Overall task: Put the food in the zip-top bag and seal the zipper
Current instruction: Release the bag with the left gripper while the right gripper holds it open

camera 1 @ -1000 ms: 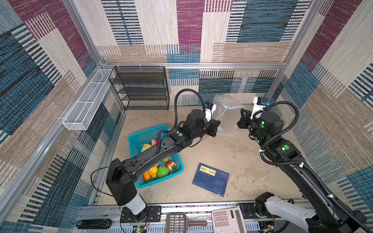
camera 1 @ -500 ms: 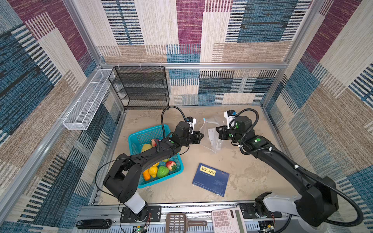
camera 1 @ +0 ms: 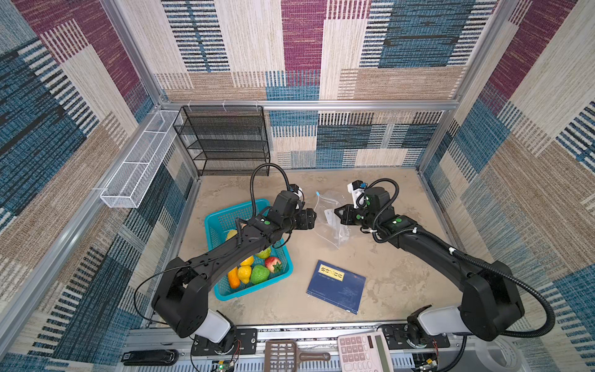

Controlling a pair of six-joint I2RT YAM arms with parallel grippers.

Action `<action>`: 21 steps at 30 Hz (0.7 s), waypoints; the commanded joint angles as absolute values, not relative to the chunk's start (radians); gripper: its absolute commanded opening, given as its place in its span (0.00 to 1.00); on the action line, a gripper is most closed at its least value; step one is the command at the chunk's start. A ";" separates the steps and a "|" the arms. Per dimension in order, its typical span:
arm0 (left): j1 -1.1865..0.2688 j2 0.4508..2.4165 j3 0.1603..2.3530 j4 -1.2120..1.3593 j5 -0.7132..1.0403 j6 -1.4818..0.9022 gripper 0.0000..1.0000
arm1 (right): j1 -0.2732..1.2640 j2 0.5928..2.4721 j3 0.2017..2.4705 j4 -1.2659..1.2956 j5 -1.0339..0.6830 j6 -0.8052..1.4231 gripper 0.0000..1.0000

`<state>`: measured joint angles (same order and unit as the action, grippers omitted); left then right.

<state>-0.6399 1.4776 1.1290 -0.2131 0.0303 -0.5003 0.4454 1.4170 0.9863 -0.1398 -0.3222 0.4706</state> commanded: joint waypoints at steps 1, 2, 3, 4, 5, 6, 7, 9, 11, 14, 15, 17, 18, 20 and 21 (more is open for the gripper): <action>-0.639 1.403 1.107 -0.308 0.008 -0.468 0.79 | 0.446 1.435 0.992 -0.079 -0.336 0.500 0.00; -0.638 1.371 1.091 -0.319 0.001 -0.469 0.80 | 0.446 1.438 0.992 -0.076 -0.336 0.501 0.00; -0.637 1.333 1.069 -0.336 -0.016 -0.469 0.81 | 0.446 1.442 0.992 -0.073 -0.334 0.502 0.00; -0.634 1.301 1.050 -0.349 -0.034 -0.468 0.81 | 0.446 1.446 0.992 -0.069 -0.332 0.502 0.00; -0.627 1.267 1.025 -0.364 -0.054 -0.469 0.82 | 0.446 1.449 0.992 -0.065 -0.332 0.503 0.00; -0.617 1.226 0.999 -0.377 -0.072 -0.471 0.82 | 0.446 1.454 0.991 -0.062 -0.330 0.505 0.00; -0.609 1.196 0.975 -0.388 -0.090 -0.471 0.82 | 0.446 1.457 0.990 -0.061 -0.331 0.506 0.00; -0.581 1.133 0.921 -0.423 -0.129 -0.480 0.83 | 0.446 1.461 0.987 -0.058 -0.334 0.508 0.00; -0.548 1.087 0.874 -0.461 -0.139 -0.493 0.83 | 0.446 1.463 0.982 -0.058 -0.334 0.508 0.00; -0.494 1.037 0.811 -0.515 -0.139 -0.505 0.85 | 0.446 1.460 0.970 -0.054 -0.334 0.510 0.00; -0.475 1.026 0.792 -0.534 -0.142 -0.506 0.85 | 0.446 1.460 0.967 -0.054 -0.334 0.511 0.00; -0.439 1.005 0.759 -0.566 -0.142 -0.508 0.85 | 0.446 1.459 0.962 -0.054 -0.334 0.510 0.00; -0.419 0.993 0.739 -0.572 -0.141 -0.508 0.85 | 0.446 1.459 0.960 -0.056 -0.334 0.509 0.00; -0.379 0.976 0.698 -0.571 -0.124 -0.515 0.84 | 0.446 1.457 0.956 -0.058 -0.331 0.508 0.00; -0.360 0.972 0.680 -0.569 -0.125 -0.528 0.83 | 0.447 1.457 0.954 -0.061 -0.330 0.508 0.00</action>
<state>-0.3927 0.9844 0.7109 -0.5301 -0.1242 -0.4992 0.4458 1.4605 0.9585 -0.0933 -0.3225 0.4965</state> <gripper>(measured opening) 0.834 0.013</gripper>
